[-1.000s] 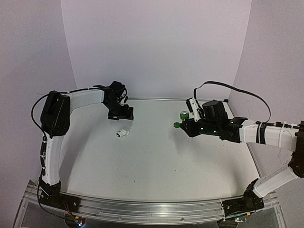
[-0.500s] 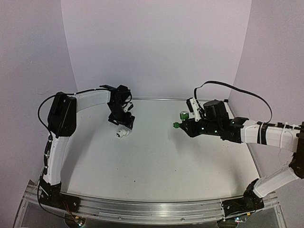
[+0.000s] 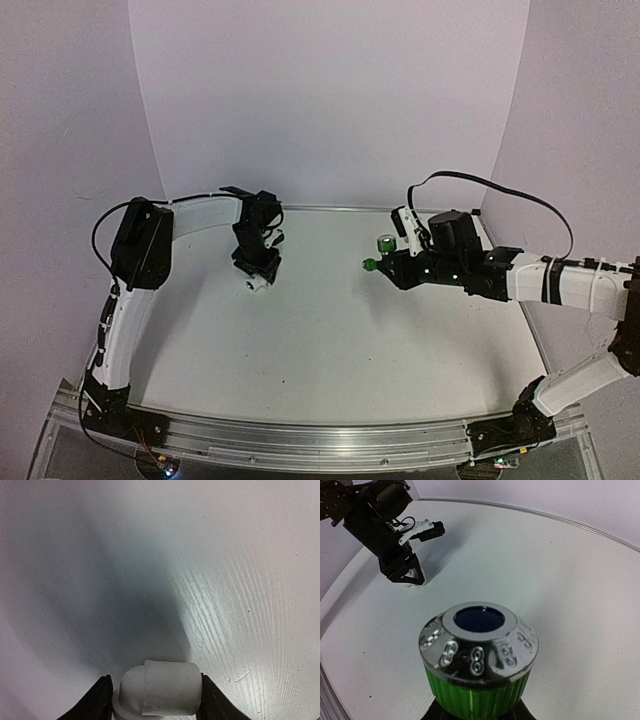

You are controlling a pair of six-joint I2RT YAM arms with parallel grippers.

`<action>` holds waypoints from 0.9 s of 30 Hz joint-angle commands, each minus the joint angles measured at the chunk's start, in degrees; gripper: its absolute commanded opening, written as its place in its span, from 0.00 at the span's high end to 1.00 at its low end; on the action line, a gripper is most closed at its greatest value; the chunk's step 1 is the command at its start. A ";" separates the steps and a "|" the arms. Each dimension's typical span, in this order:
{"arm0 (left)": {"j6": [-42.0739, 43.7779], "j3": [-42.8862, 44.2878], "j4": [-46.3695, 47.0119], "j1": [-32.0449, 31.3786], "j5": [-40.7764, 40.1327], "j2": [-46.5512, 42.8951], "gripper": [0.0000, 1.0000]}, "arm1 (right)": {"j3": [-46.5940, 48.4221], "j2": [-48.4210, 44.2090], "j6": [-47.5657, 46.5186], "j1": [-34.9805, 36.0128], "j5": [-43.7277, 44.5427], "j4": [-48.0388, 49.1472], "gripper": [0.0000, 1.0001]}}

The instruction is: Install the water faucets

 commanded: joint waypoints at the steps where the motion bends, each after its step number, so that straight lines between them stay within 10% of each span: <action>1: 0.29 3.06 0.13 -0.25 -2.13 0.03 0.57 | 1.55 -0.42 -0.18 -0.07 -0.11 2.65 1.00; 8: -3.96 -11.63 20.78 -0.35 -3.63 -11.36 0.89 | 0.27 -1.92 0.03 -0.09 1.45 2.67 1.00; 19: -7.61 -56.39 83.14 -6.97 -10.65 -32.99 1.00 | 0.08 -2.39 1.13 -0.11 1.01 3.01 1.00; 24: -9.86 -52.98 79.20 -7.54 -11.33 -31.26 0.94 | 1.06 -2.46 2.17 -0.09 -0.44 2.45 1.00; 27: -11.61 -46.73 66.85 -7.47 -9.78 -30.55 0.67 | 1.09 -2.79 2.63 -0.10 -0.93 2.20 1.00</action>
